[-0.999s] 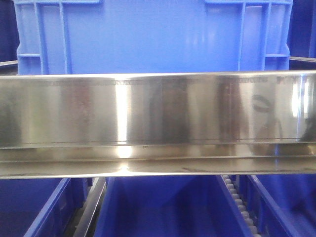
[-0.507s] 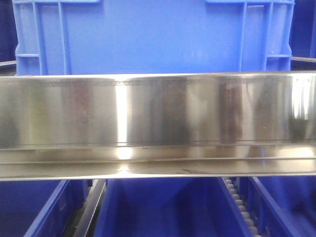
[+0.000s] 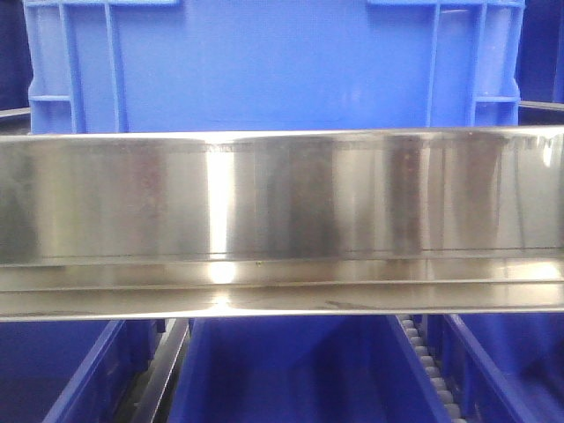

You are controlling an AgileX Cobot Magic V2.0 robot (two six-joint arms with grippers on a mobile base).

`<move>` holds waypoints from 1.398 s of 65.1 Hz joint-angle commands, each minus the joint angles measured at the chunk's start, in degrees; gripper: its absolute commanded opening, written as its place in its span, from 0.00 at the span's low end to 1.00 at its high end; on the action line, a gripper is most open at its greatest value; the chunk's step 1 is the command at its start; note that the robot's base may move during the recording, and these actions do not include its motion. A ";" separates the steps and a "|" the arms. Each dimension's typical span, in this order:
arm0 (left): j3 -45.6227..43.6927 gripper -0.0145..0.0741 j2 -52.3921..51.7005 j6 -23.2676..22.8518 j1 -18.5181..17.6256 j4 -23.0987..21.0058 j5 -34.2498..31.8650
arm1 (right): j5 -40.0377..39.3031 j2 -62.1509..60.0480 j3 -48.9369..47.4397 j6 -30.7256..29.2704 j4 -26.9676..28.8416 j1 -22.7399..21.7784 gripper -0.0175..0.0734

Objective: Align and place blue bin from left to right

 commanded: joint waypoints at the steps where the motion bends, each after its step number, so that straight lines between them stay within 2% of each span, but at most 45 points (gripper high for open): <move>1: -5.89 0.04 5.02 0.15 0.13 0.01 0.76 | 3.02 9.27 -9.83 -0.19 -0.19 -0.19 0.10; 8: -11.24 0.04 9.79 0.15 0.13 0.01 -0.19 | 4.48 15.25 -15.30 -0.19 -0.19 -0.19 0.10; 17: -13.90 0.04 13.68 0.15 0.13 -0.58 -1.84 | 3.03 21.14 -19.56 -0.19 -0.19 -0.19 0.10; 74: -14.00 0.04 14.75 0.15 0.13 -0.72 -3.37 | 1.09 23.60 -19.92 -0.19 -0.19 -0.08 0.10; 83: -14.16 0.04 15.27 0.15 0.13 -3.85 -3.10 | 0.85 23.71 -20.30 0.25 -0.19 -0.08 0.10; 91: -17.48 0.04 18.50 0.15 -0.30 -7.32 1.16 | 8.21 26.64 -25.43 0.27 0.05 1.62 0.11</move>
